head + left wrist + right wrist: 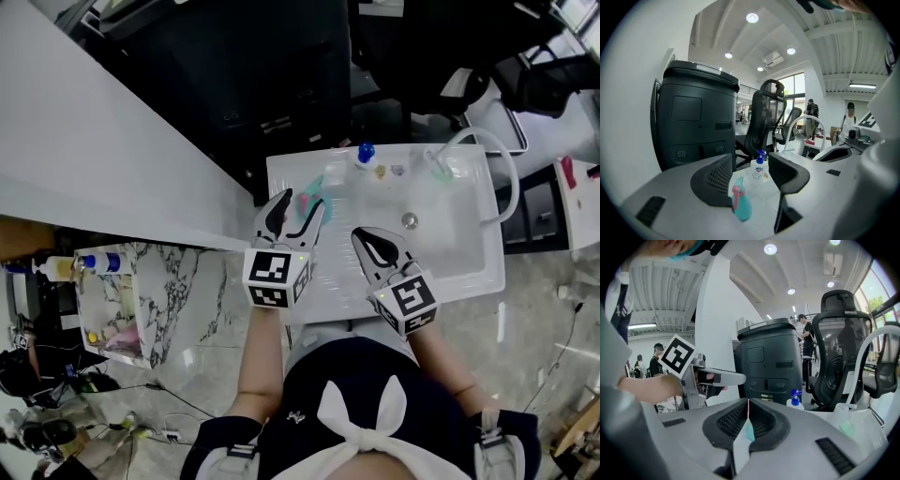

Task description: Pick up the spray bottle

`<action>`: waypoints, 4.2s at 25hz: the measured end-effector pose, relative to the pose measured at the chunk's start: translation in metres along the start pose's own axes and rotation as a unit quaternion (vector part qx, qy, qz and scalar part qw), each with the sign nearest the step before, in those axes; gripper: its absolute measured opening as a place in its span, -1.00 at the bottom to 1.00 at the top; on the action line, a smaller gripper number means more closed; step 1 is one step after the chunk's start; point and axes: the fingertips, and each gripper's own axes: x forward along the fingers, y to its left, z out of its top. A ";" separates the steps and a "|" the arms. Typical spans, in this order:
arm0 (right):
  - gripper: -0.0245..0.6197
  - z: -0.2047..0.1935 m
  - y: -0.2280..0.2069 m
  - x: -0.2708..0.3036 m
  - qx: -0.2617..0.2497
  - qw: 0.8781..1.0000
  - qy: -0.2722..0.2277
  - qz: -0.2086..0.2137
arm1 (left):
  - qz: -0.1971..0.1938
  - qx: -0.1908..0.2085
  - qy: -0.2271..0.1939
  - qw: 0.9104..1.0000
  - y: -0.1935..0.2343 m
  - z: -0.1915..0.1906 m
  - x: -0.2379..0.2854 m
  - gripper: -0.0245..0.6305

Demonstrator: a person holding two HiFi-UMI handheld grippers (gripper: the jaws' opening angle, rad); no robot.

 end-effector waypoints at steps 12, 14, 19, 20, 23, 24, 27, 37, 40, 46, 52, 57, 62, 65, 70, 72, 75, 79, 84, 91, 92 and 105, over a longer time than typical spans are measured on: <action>-0.84 -0.004 -0.010 0.000 0.003 1.000 0.005 -0.011 | -0.006 0.000 0.024 1.000 0.005 -0.017 0.020 -0.19; -0.84 -0.004 -0.011 0.000 0.004 1.000 0.006 -0.012 | -0.005 -0.002 0.029 1.000 0.007 -0.021 0.023 -0.19; -0.84 -0.007 -0.011 0.002 0.008 1.000 0.011 -0.014 | -0.007 -0.008 0.043 0.999 0.012 -0.032 0.031 -0.19; -0.84 -0.007 -0.011 0.002 0.008 1.000 0.012 -0.014 | -0.007 -0.009 0.046 0.999 0.013 -0.034 0.033 -0.19; -0.84 -0.007 -0.013 0.003 0.009 1.000 0.013 -0.015 | -0.007 -0.011 0.055 0.998 0.015 -0.040 0.038 -0.19; -0.84 -0.007 -0.013 0.004 0.010 1.000 0.014 -0.016 | -0.007 -0.011 0.058 0.998 0.015 -0.042 0.039 -0.19; -0.84 -0.007 -0.014 0.006 0.012 1.000 0.014 -0.016 | -0.007 -0.013 0.065 0.998 0.018 -0.047 0.044 -0.19; -0.84 -0.008 -0.019 0.012 0.013 1.000 0.022 -0.016 | -0.016 -0.005 0.088 0.996 0.019 -0.062 0.064 -0.19; -0.84 -0.008 -0.021 0.014 0.013 1.000 0.021 -0.017 | -0.016 -0.002 0.096 0.995 0.019 -0.068 0.070 -0.19; -0.84 -0.011 -0.022 0.017 0.014 0.999 0.024 -0.016 | -0.015 -0.004 0.107 0.994 0.021 -0.077 0.079 -0.19; -0.84 -0.012 -0.024 0.020 0.015 0.999 0.026 -0.014 | -0.013 -0.003 0.122 0.992 0.024 -0.087 0.086 -0.19; -0.84 -0.014 -0.024 0.022 0.014 0.999 0.029 -0.013 | -0.011 -0.005 0.131 0.991 0.026 -0.095 0.089 -0.19; -0.84 -0.016 -0.025 0.023 0.016 0.999 0.028 -0.011 | -0.005 -0.005 0.136 0.991 0.029 -0.100 0.091 -0.19; -0.84 -0.016 -0.024 0.023 0.016 0.999 0.028 -0.010 | -0.003 -0.004 0.138 0.990 0.030 -0.102 0.090 -0.19; -0.84 -0.015 -0.023 0.022 0.016 0.999 0.028 -0.011 | 0.000 -0.002 0.138 0.990 0.031 -0.101 0.090 -0.24; -0.84 -0.015 -0.023 0.022 0.016 0.999 0.028 -0.011 | 0.003 0.002 0.142 0.990 0.032 -0.103 0.090 -0.32; -0.84 -0.014 -0.023 0.022 0.016 0.999 0.028 -0.012 | 0.005 0.006 0.143 0.990 0.032 -0.103 0.091 -0.44; -0.84 -0.016 -0.024 0.021 0.017 0.999 0.027 -0.012 | 0.006 0.013 0.151 0.988 0.032 -0.108 0.091 -0.52; -0.84 -0.015 -0.024 0.020 0.016 0.999 0.027 -0.013 | 0.008 0.021 0.154 0.988 0.031 -0.107 0.090 -0.59; -0.84 -0.017 -0.025 0.018 0.017 0.999 0.028 -0.015 | 0.011 0.027 0.156 0.987 0.029 -0.107 0.090 -0.62; -0.84 -0.018 -0.025 0.017 0.018 0.999 0.028 -0.015 | 0.011 0.028 0.157 0.987 0.029 -0.107 0.089 -0.62; -0.84 -0.018 -0.027 0.016 0.019 0.999 0.027 -0.014 | 0.014 0.032 0.165 0.986 0.028 -0.107 0.091 -0.65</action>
